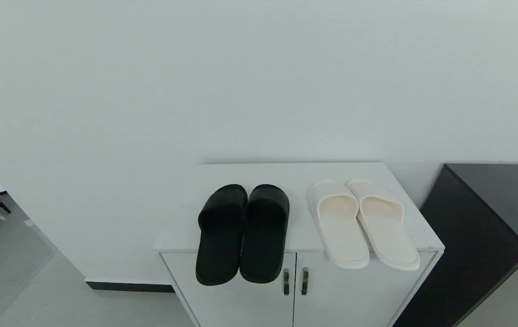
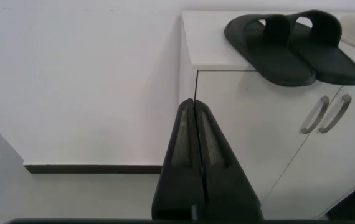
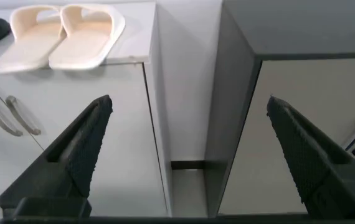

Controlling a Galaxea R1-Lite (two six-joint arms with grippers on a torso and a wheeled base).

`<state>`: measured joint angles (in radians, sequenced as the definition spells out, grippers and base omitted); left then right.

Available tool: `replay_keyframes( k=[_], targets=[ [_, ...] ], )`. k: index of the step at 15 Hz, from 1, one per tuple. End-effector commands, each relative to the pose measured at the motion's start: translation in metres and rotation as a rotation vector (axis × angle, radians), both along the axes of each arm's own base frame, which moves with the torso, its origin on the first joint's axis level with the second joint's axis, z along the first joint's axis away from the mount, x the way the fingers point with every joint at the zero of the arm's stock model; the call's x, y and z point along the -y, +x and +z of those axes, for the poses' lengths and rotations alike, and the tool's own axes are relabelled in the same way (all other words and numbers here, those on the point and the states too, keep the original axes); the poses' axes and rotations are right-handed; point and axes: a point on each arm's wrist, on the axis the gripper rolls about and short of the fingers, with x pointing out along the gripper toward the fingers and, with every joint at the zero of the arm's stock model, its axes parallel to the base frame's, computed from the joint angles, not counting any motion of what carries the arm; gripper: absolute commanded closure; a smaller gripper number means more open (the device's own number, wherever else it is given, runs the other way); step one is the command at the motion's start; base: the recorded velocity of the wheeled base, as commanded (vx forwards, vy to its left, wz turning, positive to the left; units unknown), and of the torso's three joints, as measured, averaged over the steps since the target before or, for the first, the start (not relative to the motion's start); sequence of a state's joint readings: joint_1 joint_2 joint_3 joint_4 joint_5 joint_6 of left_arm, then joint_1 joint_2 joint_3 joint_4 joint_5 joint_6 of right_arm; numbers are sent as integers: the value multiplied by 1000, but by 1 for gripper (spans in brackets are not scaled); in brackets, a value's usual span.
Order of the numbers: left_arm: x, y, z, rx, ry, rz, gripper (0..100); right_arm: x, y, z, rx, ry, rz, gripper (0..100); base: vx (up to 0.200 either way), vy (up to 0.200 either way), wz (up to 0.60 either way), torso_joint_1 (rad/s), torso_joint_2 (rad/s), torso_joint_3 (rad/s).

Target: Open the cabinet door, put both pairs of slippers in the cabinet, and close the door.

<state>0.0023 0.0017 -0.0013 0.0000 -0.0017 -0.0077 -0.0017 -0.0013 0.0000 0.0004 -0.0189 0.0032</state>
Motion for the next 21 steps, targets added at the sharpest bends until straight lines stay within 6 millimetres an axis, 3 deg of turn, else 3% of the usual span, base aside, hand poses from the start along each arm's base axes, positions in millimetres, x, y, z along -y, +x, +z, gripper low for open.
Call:
replay_keyframes(
  k=[1, 6, 7, 8, 9, 10, 12, 15, 16, 17, 18, 19, 21],
  targets=[
    [0, 0, 0, -1, -2, -1, 100, 0, 0, 0, -1, -2, 1, 0, 200, 0, 0, 119, -290, -144],
    [0, 0, 0, 0, 3, 1, 100, 1, 3, 2, -40, -68, -30, 0, 40, 0, 0, 29, -30, -20],
    [0, 0, 0, -1, 3, -1, 100, 0, 3, 10, -23, -55, 6, 0, 0, 0, 0, 0, 0, 0],
    [0, 0, 0, -1, 3, 1, 100, 0, -3, 54, 82, 61, 42, 0, 0, 0, 0, 0, 0, 0],
    [0, 0, 0, 0, 3, 1, 100, 0, -10, 80, 139, 39, 94, 0, 0, 0, 0, 0, 0, 0],
    [0, 0, 0, 0, 6, 1, 100, -3, 5, 94, 10, -19, 203, 0, 0, 0, 0, 0, 0, 0],
    [0, 0, 0, -1, 3, 1, 100, -8, 55, 94, -322, 45, 322, 0, 0, 0, 0, 0, 0, 0],
    [0, 0, 0, -1, 0, 1, 100, -31, 117, 108, -450, 166, 453, 0, 0, 0, 0, 0, 0, 0],
    [0, 0, 0, -1, 0, -1, 100, -45, 128, 107, -464, 180, 449, 0, 0, 0, 0, 0, 0, 0],
    [0, 0, 0, -1, 0, 1, 100, -74, 139, 104, -472, 169, 432, 0, 0, 0, 0, 0, 0, 0],
    [0, 0, 0, -1, 0, 1, 100, -85, 143, 103, -475, 181, 417, 0, 0, 0, 0, 0, 0, 0],
    [0, 0, 0, -1, 0, 1, 100, -120, 158, 97, -472, 215, 363, 0, 0, 0, 0, 0, 0, 0],
    [0, 0, 0, -1, 0, -1, 100, -148, 181, 88, -458, 192, 321, 0, 0, 0, 0, 0, 0, 0]
  ],
)
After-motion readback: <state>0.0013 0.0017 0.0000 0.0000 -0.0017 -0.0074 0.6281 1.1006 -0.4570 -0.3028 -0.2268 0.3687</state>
